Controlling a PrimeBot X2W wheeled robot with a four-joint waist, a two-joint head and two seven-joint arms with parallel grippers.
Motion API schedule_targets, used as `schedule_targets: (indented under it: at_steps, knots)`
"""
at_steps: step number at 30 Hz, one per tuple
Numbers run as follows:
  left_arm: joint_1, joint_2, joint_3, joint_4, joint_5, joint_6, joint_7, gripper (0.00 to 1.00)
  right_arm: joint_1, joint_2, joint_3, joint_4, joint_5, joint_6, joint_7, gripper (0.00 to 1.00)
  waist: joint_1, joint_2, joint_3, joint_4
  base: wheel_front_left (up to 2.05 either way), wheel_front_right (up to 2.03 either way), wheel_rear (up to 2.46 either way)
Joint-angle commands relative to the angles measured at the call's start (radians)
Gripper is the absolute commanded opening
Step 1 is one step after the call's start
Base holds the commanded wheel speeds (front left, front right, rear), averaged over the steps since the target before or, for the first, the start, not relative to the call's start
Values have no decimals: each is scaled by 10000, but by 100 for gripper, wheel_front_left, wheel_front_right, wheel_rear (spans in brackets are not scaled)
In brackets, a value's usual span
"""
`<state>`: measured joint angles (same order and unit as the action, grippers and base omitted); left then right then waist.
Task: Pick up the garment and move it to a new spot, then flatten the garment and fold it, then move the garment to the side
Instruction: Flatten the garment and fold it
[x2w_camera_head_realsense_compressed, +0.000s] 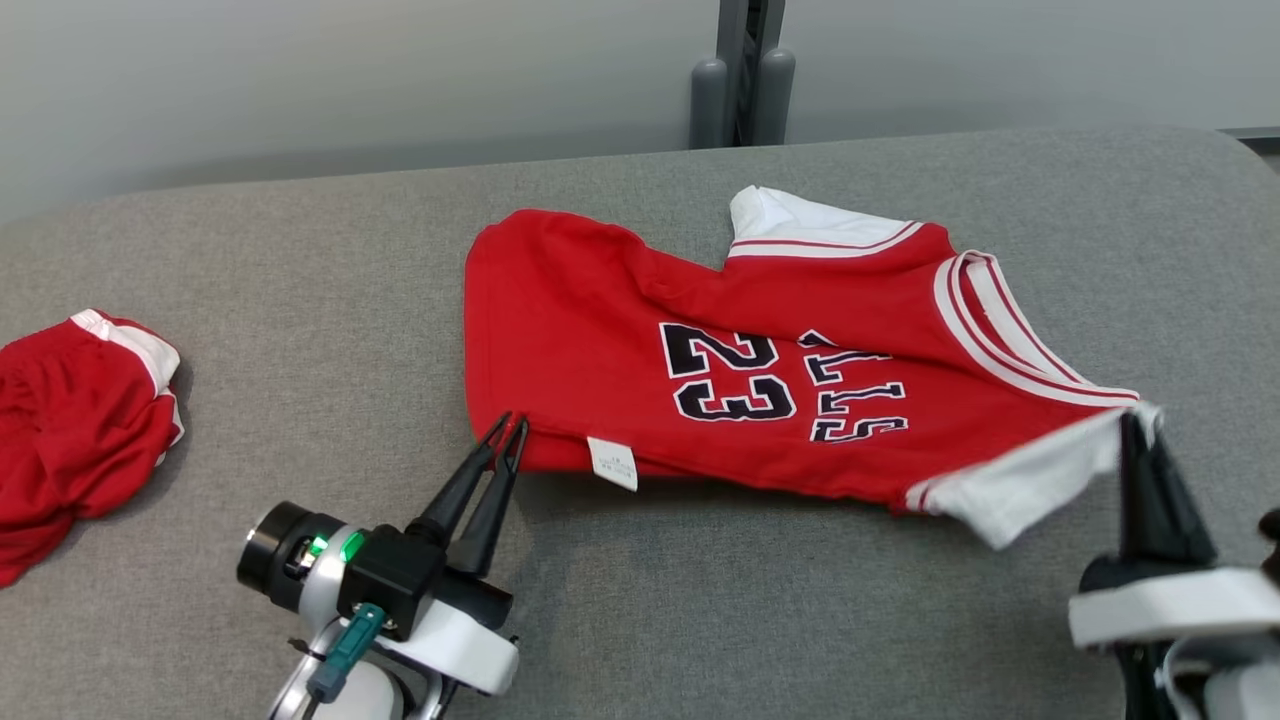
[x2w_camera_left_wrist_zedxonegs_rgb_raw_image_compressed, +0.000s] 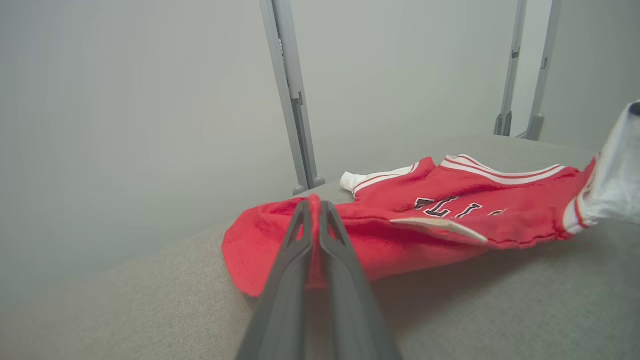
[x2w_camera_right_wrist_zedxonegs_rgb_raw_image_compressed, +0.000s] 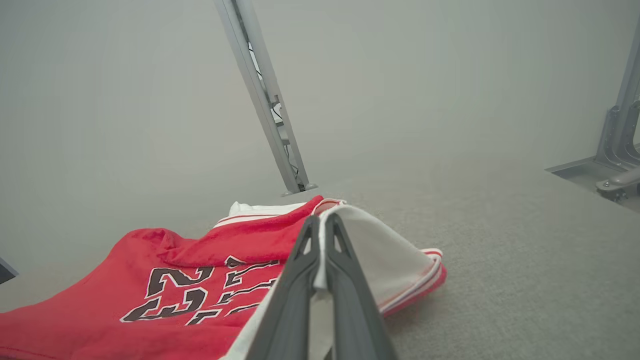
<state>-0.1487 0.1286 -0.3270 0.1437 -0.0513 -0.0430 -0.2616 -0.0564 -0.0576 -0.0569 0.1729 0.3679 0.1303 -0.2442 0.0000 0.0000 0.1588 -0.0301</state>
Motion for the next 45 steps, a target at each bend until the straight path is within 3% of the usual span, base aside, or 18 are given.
schedule_targets:
  at_steps: [1, 11, 18, 26, 35, 45]
  knots:
    - [-175, 115, 103, -102, 29, 20, -35, 0, -354, -189, -44, -337, 43, 6, 195, 0, 0, 0, -82, -24, 0, 0, 0]
    - [-1083, 468, 629, -316, -38, -129, -34, 0, -2713, -942, -362, -1665, 981, 6, 2084, 0, 0, 0, -458, -8, 0, 0, 0]
    - [-1731, 507, 1245, -355, -596, -281, -34, 0, -4619, -1109, -657, -1218, 1904, 6, 3365, 0, 0, 0, -779, -46, 0, 0, 0]
    - [-2431, 68, 2114, -821, -1517, -437, -34, 0, -6710, -841, -313, -170, 2369, 6, 4318, 0, 0, 0, -1103, -167, 0, 0, 0]
    - [-3213, 50, 2600, -864, -1662, -611, -22, 0, -8277, -730, -48, 769, 1811, 6, 4613, 0, 0, 0, -1438, -157, 0, 0, 0]
    - [-4320, 885, 2195, 20, -1460, -779, 430, 0, -9177, -592, -23, 1223, 904, 8, 4819, 0, 0, 0, -1027, -113, 0, 0, 0]
